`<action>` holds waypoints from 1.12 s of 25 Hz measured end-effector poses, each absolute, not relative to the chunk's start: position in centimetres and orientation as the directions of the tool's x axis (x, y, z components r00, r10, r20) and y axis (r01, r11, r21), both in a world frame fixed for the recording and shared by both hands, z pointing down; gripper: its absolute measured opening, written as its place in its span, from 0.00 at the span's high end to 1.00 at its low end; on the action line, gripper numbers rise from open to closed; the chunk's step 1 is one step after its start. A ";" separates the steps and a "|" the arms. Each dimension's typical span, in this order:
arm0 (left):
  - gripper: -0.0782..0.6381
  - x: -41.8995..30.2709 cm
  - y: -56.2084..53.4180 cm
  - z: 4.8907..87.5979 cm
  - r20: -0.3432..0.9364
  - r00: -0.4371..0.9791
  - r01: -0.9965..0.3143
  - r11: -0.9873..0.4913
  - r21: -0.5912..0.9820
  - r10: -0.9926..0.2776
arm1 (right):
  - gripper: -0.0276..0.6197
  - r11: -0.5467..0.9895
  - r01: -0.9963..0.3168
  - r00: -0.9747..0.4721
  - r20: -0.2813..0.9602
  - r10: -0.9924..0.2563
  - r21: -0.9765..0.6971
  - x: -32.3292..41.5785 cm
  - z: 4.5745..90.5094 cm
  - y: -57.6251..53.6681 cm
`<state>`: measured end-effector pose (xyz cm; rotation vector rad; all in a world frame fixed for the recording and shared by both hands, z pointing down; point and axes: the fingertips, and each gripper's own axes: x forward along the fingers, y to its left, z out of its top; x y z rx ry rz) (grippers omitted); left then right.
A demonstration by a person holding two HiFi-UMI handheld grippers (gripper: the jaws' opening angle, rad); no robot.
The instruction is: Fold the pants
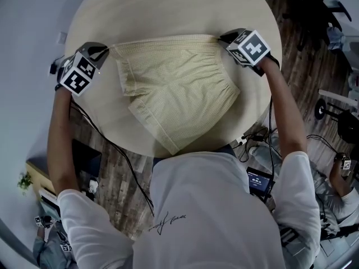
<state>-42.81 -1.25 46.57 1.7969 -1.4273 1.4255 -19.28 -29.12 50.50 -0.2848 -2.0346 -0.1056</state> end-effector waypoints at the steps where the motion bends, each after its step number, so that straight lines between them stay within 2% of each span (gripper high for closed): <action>1: 0.77 -42.6 -1.1 46.3 0.893 -0.064 -0.894 -0.372 -0.250 -0.446 | 0.91 0.968 0.247 -0.441 0.884 0.156 -0.048 -19.2 50.4 -29.0; 28: 0.77 -34.8 4.1 42.7 0.853 -0.127 -0.887 -0.328 -0.327 -0.506 | 0.91 0.950 0.313 -0.446 0.882 0.153 -0.007 -14.9 49.4 -26.0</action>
